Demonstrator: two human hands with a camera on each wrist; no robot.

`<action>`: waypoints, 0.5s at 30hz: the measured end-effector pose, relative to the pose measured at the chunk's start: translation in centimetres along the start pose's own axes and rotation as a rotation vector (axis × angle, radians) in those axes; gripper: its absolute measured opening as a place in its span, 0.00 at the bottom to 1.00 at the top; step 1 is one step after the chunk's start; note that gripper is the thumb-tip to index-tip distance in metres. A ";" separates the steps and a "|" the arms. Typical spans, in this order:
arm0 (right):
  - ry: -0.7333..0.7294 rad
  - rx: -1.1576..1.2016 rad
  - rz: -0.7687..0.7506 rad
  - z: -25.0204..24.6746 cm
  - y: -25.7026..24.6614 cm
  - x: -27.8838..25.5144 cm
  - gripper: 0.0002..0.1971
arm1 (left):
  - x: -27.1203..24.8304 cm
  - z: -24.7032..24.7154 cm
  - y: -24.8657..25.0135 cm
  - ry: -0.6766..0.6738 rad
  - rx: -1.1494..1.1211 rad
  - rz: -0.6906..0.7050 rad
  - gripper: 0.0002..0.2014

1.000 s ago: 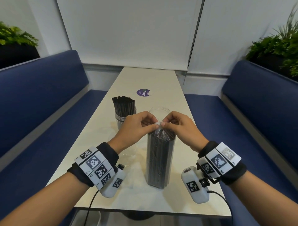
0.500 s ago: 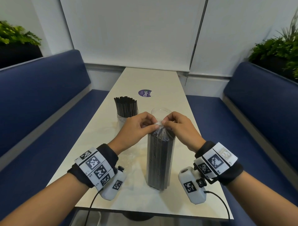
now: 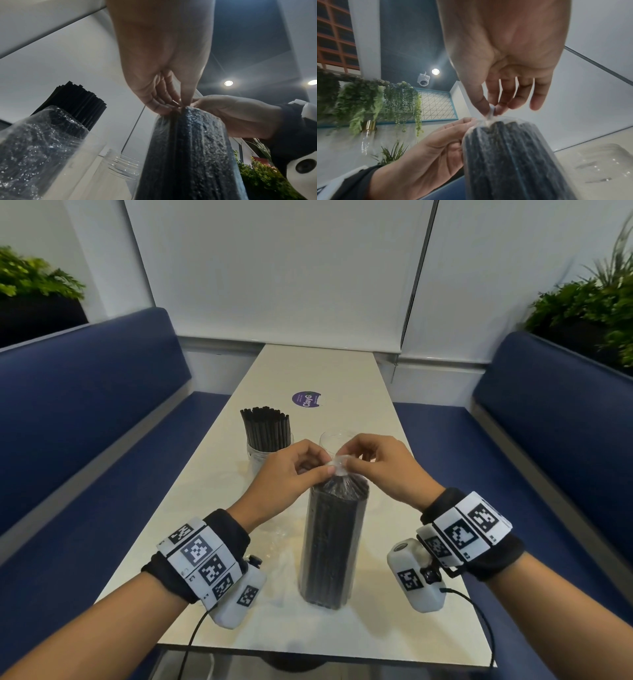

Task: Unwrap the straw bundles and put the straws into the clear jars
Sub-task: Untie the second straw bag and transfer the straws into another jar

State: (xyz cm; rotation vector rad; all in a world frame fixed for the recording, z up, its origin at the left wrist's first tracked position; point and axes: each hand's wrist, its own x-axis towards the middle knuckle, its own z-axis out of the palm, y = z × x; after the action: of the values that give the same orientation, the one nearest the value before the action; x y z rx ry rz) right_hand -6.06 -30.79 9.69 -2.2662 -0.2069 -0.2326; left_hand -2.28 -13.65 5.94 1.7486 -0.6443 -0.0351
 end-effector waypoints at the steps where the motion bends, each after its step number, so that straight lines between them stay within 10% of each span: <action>1: 0.046 0.020 0.011 0.1 0.1 0.1 0.03 | 0.0 -0.1 0.0 -0.002 0.000 -0.005 0.04; 7: 0.293 0.338 0.102 -0.6 0.4 0.2 0.13 | 0.3 -0.7 0.0 0.008 0.000 -0.063 0.09; 12: 0.259 0.376 -0.035 -2.5 -1.2 0.1 0.10 | -0.2 -0.9 -0.9 -0.036 0.065 -0.088 0.10; 15: 0.169 0.482 -0.094 -2.5 -2.8 -0.1 0.09 | -0.3 -0.3 -1.0 -0.140 0.044 -0.079 0.27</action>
State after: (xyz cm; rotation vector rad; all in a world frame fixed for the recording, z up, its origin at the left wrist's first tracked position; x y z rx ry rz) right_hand -6.99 -30.88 13.28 -1.7520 -0.2501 -0.3783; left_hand -2.02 -13.17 5.06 1.8254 -0.6821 -0.2008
